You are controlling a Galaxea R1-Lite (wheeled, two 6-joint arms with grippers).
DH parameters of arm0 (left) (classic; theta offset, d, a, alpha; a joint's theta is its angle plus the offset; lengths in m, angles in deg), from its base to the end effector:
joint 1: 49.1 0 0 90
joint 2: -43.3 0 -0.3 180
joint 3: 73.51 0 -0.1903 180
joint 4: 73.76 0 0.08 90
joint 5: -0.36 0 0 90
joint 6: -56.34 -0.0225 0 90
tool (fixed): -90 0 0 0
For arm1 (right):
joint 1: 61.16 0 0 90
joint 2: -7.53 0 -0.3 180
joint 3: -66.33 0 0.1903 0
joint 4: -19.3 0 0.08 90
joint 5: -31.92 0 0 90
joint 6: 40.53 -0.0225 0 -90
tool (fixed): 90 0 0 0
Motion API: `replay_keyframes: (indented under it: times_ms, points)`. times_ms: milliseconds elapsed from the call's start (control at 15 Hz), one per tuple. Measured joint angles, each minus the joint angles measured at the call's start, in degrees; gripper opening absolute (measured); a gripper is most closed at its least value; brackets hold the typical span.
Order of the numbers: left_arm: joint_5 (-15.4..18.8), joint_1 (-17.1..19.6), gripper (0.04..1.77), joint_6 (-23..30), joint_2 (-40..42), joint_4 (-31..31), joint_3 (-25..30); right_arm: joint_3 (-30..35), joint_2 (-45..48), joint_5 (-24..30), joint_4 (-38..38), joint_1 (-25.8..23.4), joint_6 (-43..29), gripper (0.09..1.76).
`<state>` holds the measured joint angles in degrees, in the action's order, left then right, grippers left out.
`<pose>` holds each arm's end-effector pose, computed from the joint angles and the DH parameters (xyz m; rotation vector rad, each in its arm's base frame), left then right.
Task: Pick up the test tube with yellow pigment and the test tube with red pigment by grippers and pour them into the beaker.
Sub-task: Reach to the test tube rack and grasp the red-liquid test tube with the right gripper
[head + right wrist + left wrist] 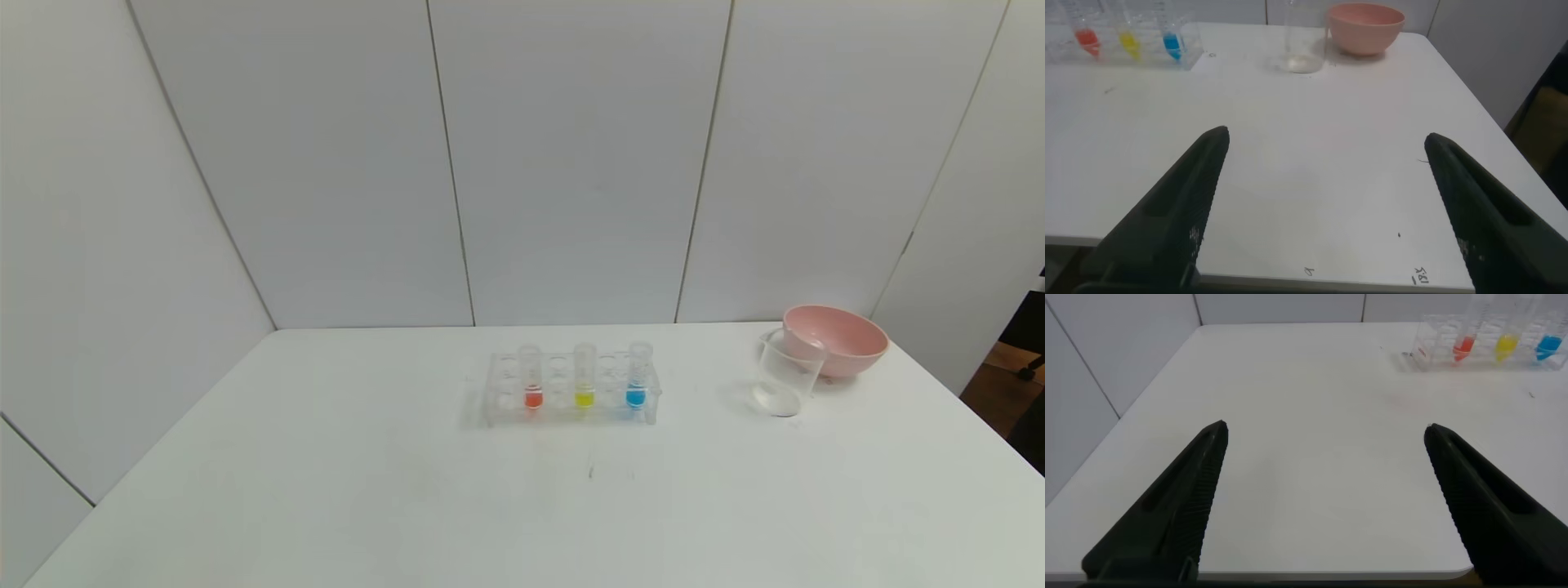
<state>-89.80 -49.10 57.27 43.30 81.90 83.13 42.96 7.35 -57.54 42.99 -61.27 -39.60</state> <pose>-0.0228 0.0001 0.0737 -0.0162 0.0171 0.0029 -0.0226 0.0003 0.0750 -0.0162 0.0087 0.0076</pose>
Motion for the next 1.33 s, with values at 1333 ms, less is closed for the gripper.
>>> replay_keyframes:
  times_ms: [1333]
  points:
    - [0.0, 0.0, 1.72, 0.02, 0.0, 0.0, 0.0, -0.05, 0.0, -0.54, -0.21, -0.02, -0.35, 1.71]
